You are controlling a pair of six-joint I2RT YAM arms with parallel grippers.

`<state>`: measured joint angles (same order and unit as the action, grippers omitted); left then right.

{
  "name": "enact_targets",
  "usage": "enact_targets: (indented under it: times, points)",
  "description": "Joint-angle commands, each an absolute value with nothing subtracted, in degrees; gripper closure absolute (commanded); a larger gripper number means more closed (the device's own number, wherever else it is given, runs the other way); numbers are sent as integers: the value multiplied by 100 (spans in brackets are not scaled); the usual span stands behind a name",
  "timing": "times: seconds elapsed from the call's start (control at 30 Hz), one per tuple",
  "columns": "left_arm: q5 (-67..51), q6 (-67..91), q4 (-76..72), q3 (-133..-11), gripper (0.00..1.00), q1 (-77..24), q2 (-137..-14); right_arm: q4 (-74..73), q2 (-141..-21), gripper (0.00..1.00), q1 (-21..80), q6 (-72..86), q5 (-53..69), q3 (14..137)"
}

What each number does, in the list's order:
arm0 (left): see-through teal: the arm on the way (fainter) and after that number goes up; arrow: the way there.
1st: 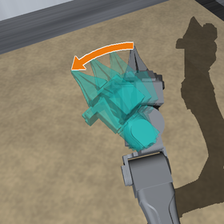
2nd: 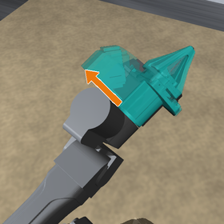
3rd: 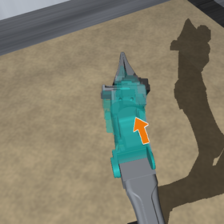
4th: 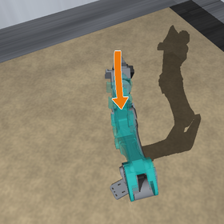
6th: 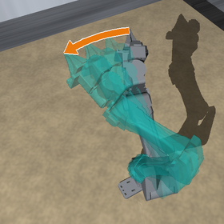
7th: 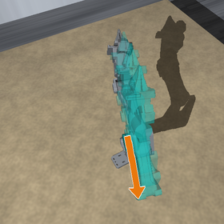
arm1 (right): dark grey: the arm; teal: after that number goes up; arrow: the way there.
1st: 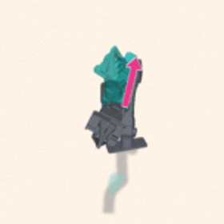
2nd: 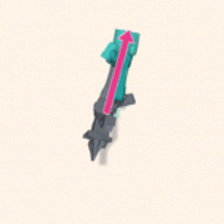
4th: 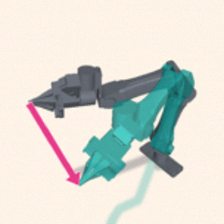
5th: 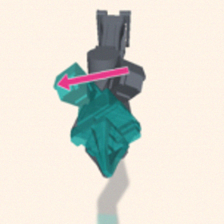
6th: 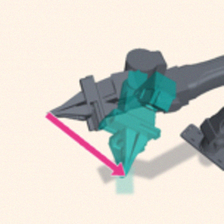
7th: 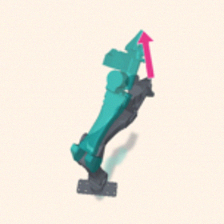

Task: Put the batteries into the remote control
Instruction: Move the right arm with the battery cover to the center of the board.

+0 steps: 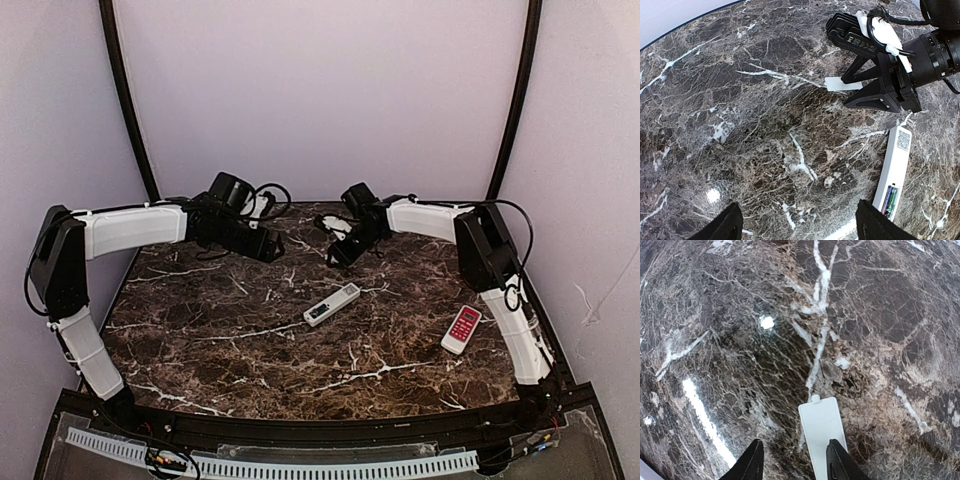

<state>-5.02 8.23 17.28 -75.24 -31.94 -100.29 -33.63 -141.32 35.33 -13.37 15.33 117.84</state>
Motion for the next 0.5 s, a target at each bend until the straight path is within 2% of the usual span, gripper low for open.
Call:
enact_targets:
  times: [0.0, 0.47]
  points:
    - [-354, 958, 1704, -7309, 22, -3082, -9601, -3606, -14401, 58, 3694, -1514, 1895, 11997]
    - [-221, 1292, 1591, -6757, 22, -2857, -9248, -3727, -14325, 65, 4792, -1549, 2969, 12032]
